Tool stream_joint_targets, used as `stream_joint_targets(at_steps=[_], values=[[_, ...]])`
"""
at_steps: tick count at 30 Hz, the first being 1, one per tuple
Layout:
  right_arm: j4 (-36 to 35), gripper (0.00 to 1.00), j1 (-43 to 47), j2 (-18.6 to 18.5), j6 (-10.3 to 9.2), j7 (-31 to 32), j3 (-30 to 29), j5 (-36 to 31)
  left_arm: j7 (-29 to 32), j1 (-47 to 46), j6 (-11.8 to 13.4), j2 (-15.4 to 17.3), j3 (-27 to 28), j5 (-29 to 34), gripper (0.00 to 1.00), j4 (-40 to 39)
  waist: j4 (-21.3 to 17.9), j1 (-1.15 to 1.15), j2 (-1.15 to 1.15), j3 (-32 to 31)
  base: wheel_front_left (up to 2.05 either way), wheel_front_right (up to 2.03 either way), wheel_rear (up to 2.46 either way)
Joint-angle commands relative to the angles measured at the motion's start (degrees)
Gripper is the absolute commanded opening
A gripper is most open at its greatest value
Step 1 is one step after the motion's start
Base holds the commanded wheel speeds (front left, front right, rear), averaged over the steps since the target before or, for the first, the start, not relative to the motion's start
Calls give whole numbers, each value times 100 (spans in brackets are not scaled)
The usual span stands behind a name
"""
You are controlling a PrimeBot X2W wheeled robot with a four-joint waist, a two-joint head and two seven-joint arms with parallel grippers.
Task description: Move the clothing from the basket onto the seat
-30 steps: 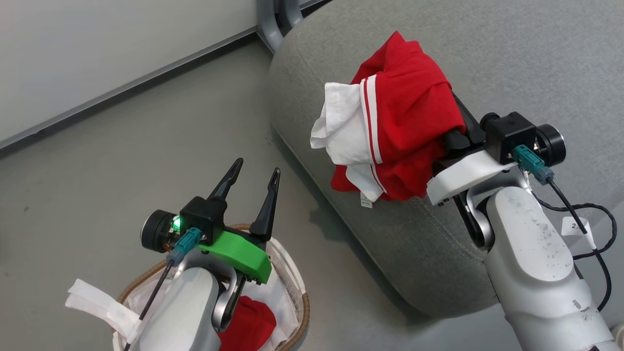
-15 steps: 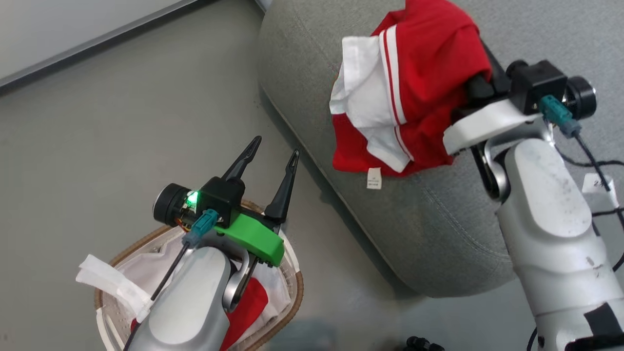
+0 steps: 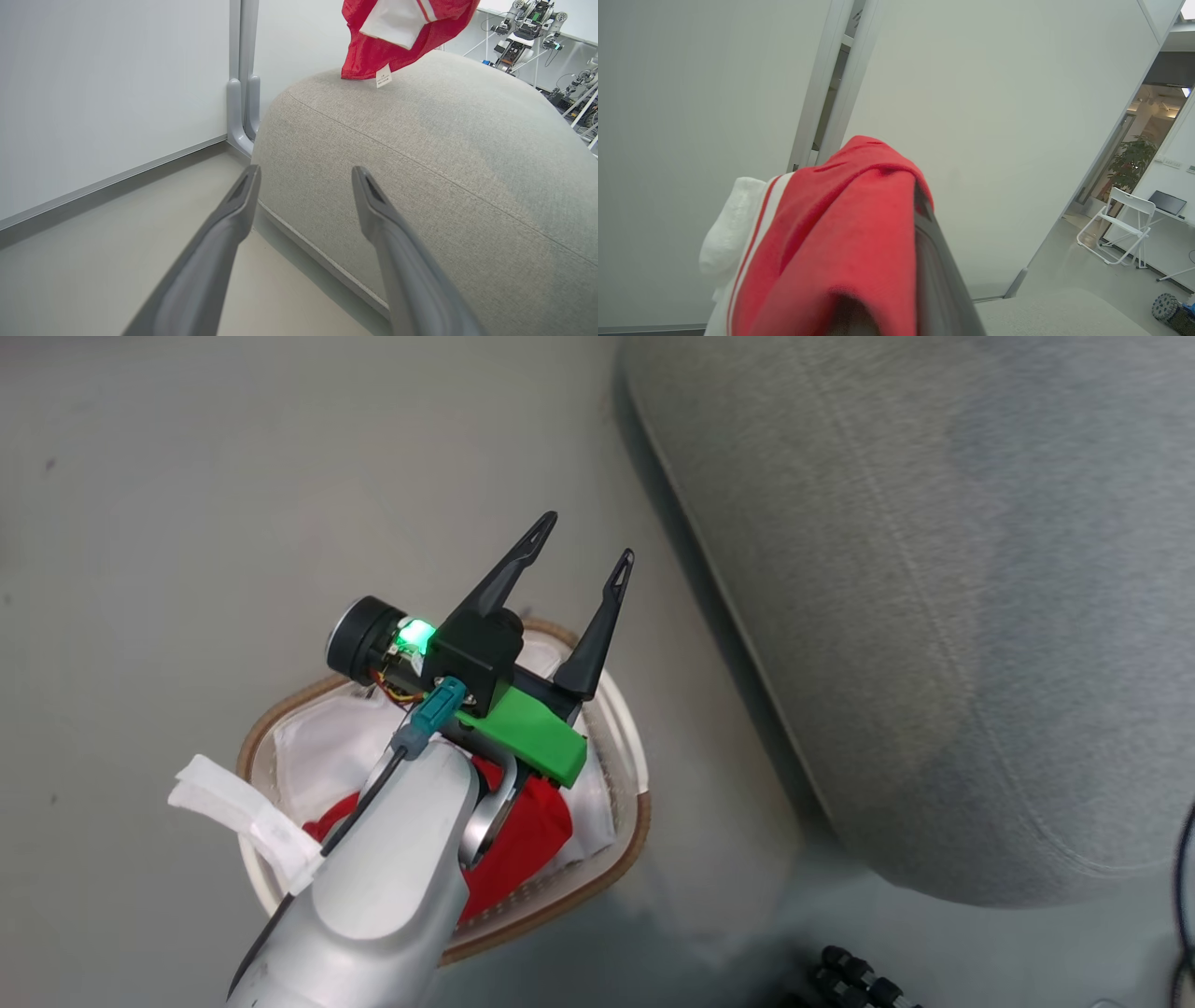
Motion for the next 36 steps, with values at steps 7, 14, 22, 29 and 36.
stream_joint_targets(at_steps=[7, 14, 22, 29, 36], values=[[504, 0, 111, -681, -9, -14, -816, -228, 2, -296, 25, -34, -208, 60, 100, -128, 1013, -1, 0, 1090, 0, 0, 0], [881, 0, 784, -622, -9, -14, -1234, -154, 3, -238, 106, -39, -240, 64, 100, -117, 912, -1, 0, 1204, 0, 0, 0], [774, 55, 1237, -350, -9, -14, -1116, -71, 3, -137, 113, 66, -201, 29, 100, 14, 597, -1, 0, 1091, 0, 0, 0], [395, 100, 1675, -138, -10, -14, -815, 5, 3, -75, 128, 142, -147, -22, 100, 79, 378, -1, 0, 849, 0, 0, 0], [239, 100, 2211, -160, -10, -14, -551, 131, 3, -5, 116, 133, -43, -105, 100, 85, 378, -1, 0, 390, 0, 0, 0]])
